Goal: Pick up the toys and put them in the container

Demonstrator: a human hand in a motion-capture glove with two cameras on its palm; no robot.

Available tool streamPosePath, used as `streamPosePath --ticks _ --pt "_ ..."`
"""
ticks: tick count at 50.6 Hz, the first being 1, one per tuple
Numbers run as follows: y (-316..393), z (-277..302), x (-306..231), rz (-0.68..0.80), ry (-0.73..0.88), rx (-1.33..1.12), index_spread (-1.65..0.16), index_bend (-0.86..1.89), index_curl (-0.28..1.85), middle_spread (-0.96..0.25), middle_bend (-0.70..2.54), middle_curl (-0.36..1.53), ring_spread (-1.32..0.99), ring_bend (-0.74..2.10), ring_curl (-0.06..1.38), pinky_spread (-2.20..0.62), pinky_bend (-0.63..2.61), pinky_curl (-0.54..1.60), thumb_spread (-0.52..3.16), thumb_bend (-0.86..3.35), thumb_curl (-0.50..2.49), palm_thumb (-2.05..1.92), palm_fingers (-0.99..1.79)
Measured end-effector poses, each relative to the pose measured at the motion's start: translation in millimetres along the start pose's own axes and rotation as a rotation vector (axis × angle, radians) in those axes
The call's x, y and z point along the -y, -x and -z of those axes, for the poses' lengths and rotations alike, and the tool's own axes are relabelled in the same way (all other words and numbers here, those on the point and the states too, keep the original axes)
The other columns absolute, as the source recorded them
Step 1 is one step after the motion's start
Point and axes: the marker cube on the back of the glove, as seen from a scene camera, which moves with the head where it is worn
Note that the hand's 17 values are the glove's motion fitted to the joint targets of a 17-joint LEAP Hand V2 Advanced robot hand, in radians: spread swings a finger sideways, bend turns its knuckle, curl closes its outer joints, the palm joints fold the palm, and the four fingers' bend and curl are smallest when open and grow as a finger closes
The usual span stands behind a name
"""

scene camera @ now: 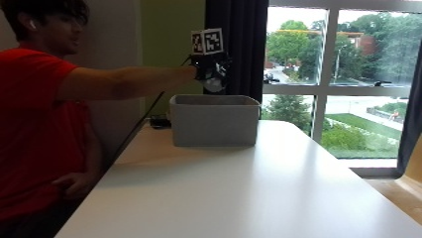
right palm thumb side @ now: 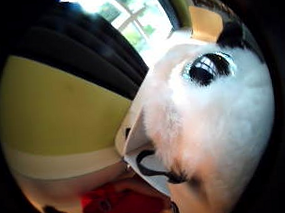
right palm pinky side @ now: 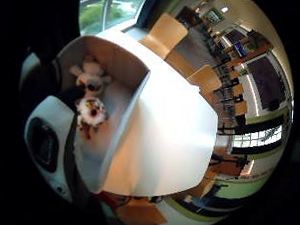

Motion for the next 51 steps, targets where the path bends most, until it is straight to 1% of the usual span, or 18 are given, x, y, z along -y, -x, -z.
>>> streamPosePath --ticks 2,4,5,7,8,10,11,14,16,19,21,25,30,35,39,45,51 --pt "3 -3 -1 0.013 0.041 -0.007 -0.34 0.61 0.92 -0.38 0.95 0.95 -0.41 1.20 0.59 -0.42 1.12 0.50 0.36 0.00 0.94 0.50 0.97" --pt "4 -6 -3 0.030 0.098 -0.009 -0.35 0.53 0.92 -0.39 0.91 0.94 -0.42 1.19 0.59 -0.43 1.10 0.49 0.40 -0.02 0.94 0.47 0.86" --pt "3 -7 -5 0.037 0.135 -0.011 -0.35 0.41 0.89 -0.40 0.86 0.92 -0.42 1.18 0.58 -0.40 1.11 0.49 0.47 -0.06 0.92 0.41 0.66" --pt "1 -11 -9 0.049 0.217 -0.018 -0.35 0.39 0.89 -0.40 0.85 0.89 -0.41 1.11 0.57 -0.34 1.04 0.49 0.62 -0.15 0.87 0.20 0.41" --pt "-1 -13 -11 0.053 0.255 -0.021 -0.35 0.34 0.88 -0.40 0.86 0.89 -0.40 1.08 0.57 -0.32 1.04 0.51 0.67 -0.13 0.85 0.17 0.35" --pt "-5 -16 -15 0.055 0.312 -0.019 -0.36 0.27 0.84 -0.39 0.74 0.84 -0.35 0.98 0.54 -0.24 1.08 0.51 0.77 -0.11 0.79 0.10 0.11" --pt "-7 -17 -17 0.052 0.327 -0.012 -0.36 0.24 0.82 -0.38 0.70 0.82 -0.33 0.96 0.54 -0.21 1.10 0.51 0.80 -0.10 0.77 0.08 0.05" --pt "-18 -18 -25 0.034 0.302 0.016 -0.36 0.14 0.74 -0.30 0.51 0.74 -0.23 0.72 0.45 -0.12 1.22 0.50 0.86 -0.11 0.69 -0.03 -0.24" --pt "-27 -15 -30 0.018 0.236 0.027 -0.36 0.12 0.68 -0.26 0.43 0.70 -0.18 0.59 0.40 -0.08 1.24 0.47 0.87 -0.11 0.65 -0.07 -0.29" --pt "-40 -12 -37 -0.003 0.155 0.030 -0.35 0.11 0.63 -0.21 0.37 0.66 -0.12 0.49 0.35 -0.03 1.22 0.46 0.90 -0.10 0.60 -0.10 -0.26" --pt "-52 -12 -44 -0.023 0.135 0.030 -0.35 0.11 0.60 -0.19 0.34 0.64 -0.10 0.45 0.32 0.00 1.20 0.45 0.91 -0.10 0.56 -0.10 -0.23" --pt "-82 -13 -64 -0.082 0.158 0.032 -0.36 0.17 0.58 -0.18 0.34 0.61 -0.07 0.44 0.31 0.04 1.10 0.41 0.92 -0.12 0.50 -0.14 -0.10" --pt "-106 -18 -81 -0.127 0.164 0.045 -0.36 0.17 0.55 -0.17 0.32 0.59 -0.05 0.41 0.30 0.07 1.03 0.38 0.93 -0.12 0.43 -0.15 -0.07" --pt "-151 -30 -120 -0.184 0.135 0.051 -0.37 0.18 0.53 -0.15 0.31 0.56 -0.04 0.37 0.29 0.09 0.97 0.36 0.93 -0.12 0.37 -0.16 -0.06" --pt "-177 -46 -144 -0.255 0.160 -0.002 -0.38 0.18 0.51 -0.14 0.29 0.54 -0.03 0.36 0.29 0.10 0.93 0.34 0.93 -0.12 0.33 -0.16 -0.05" --pt "-213 -72 -186 -0.248 0.194 -0.044 -0.39 0.18 0.50 -0.13 0.26 0.52 -0.02 0.32 0.28 0.11 0.91 0.33 0.95 -0.11 0.29 -0.15 -0.04" --pt "-220 -90 -207 -0.289 0.208 -0.052 -0.40 0.19 0.48 -0.13 0.25 0.50 -0.02 0.28 0.27 0.11 0.87 0.32 0.96 -0.10 0.26 -0.14 -0.03"
